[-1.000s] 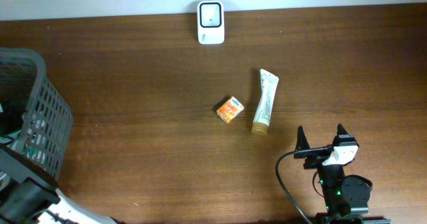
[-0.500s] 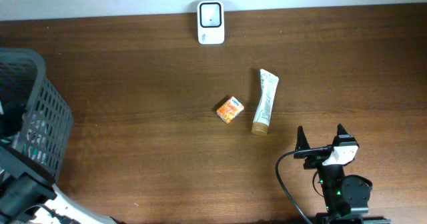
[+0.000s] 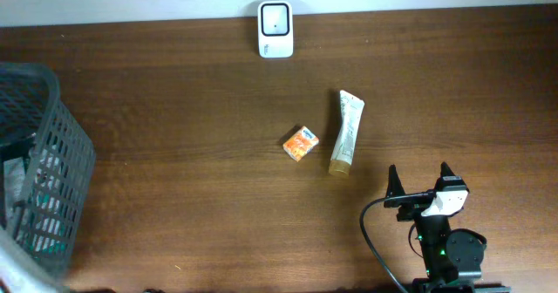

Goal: Scan the item barcode
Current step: 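Grasp the light green wipes packet in the basket with the left gripper, then place the green wipes packet left of the orange pack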

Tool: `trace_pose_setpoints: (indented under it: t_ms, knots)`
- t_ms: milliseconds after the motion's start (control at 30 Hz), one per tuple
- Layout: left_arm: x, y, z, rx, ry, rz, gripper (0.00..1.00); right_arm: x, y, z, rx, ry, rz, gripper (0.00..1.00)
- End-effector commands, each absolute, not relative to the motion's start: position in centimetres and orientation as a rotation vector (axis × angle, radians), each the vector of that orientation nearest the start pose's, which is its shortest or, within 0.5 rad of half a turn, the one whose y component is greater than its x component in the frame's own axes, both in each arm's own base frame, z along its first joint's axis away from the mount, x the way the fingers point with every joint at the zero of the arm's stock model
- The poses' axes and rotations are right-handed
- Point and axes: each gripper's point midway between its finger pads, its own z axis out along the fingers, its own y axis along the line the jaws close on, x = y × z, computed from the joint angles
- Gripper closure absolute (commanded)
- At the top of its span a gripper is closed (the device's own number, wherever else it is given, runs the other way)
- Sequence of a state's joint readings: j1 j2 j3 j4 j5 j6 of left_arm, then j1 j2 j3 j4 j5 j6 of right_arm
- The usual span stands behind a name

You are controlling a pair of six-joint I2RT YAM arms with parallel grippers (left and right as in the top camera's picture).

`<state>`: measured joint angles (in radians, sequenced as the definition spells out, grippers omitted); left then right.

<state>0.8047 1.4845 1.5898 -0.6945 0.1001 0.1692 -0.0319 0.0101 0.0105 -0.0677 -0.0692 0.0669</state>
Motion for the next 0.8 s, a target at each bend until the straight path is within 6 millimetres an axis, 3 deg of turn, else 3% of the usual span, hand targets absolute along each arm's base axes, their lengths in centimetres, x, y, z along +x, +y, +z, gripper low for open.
trace_pose_setpoints:
  t_ms: [0,67,133,267,300,400,533,633,733,767]
  knots:
    - [33.5,19.4,36.7,-0.554,1.977,-0.204,1.0,24.6,0.5,15.8,0.019,1.641,0.08,0.02]
    - [34.6,14.4,35.4,-0.471,2.063,-0.363,1.0,24.6,0.5,15.8,0.019,1.641,0.08,0.02]
    - [35.6,11.0,34.8,-0.397,2.121,-0.397,1.0,24.6,0.5,15.8,0.019,1.641,0.08,0.02]
    - [37.5,3.6,33.4,-0.206,2.234,-0.331,1.0,24.6,0.5,15.8,0.019,1.641,0.08,0.01]
    - [37.5,0.8,32.1,-0.137,2.302,-0.262,1.0,24.6,0.5,15.8,0.019,1.641,0.08,0.02]
    - [36.5,-4.5,26.8,0.036,2.47,-0.08,1.0,24.6,0.5,15.8,0.019,1.641,0.08,0.02]
    - [34.4,-12.5,15.9,0.365,2.687,-0.057,1.0,24.6,0.5,15.8,0.019,1.641,0.08,0.02]
    - [34.8,-16.0,10.0,0.497,2.736,-0.031,1.0,24.6,0.5,15.8,0.019,1.641,0.08,0.02]
    - [35.3,-17.0,7.3,0.528,2.766,-0.025,0.82,24.6,0.5,15.8,0.019,1.641,0.08,0.02]
    - [35.4,-17.1,6.8,0.529,2.771,-0.023,0.53,24.6,0.5,15.8,0.019,1.641,0.08,0.02]
